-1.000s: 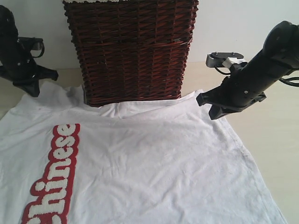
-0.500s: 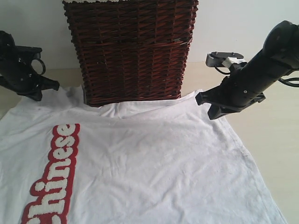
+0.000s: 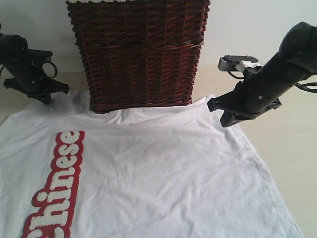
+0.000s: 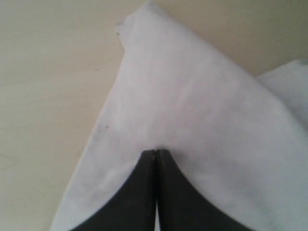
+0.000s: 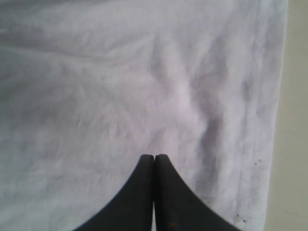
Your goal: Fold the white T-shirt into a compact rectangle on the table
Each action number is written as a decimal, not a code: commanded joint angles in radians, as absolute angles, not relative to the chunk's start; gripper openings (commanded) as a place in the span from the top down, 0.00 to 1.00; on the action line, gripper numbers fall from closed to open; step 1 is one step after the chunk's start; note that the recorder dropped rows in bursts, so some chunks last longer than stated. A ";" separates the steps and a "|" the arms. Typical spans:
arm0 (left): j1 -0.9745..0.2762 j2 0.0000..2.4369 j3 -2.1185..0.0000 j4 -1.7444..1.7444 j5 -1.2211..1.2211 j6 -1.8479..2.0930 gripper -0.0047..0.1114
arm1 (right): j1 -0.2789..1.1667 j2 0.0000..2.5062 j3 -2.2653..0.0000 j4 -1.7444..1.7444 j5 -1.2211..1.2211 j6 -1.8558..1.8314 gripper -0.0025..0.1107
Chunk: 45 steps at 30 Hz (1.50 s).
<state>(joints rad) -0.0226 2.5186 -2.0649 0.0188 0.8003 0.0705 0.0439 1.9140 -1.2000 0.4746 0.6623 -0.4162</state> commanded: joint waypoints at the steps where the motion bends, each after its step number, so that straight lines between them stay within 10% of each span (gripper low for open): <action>1: -0.019 2.522 -2.073 0.000 0.844 0.066 0.96 | 0.041 1.910 -1.205 0.479 0.658 -0.427 0.98; 17: 0.005 2.094 -1.585 0.005 0.742 0.075 0.96 | 0.041 1.937 -1.205 0.182 0.706 -0.249 0.97; 26: -0.026 1.824 -1.166 -0.070 0.966 0.904 0.96 | 0.041 2.005 -1.205 0.147 0.775 -0.239 0.93; 37: -0.031 1.675 -0.830 0.356 0.770 0.834 0.14 | 0.041 1.914 -1.274 0.206 0.819 -0.305 0.93; 45: -0.009 1.688 -0.797 0.441 0.674 1.111 0.05 | 0.041 1.914 -1.274 0.216 0.840 -0.358 0.88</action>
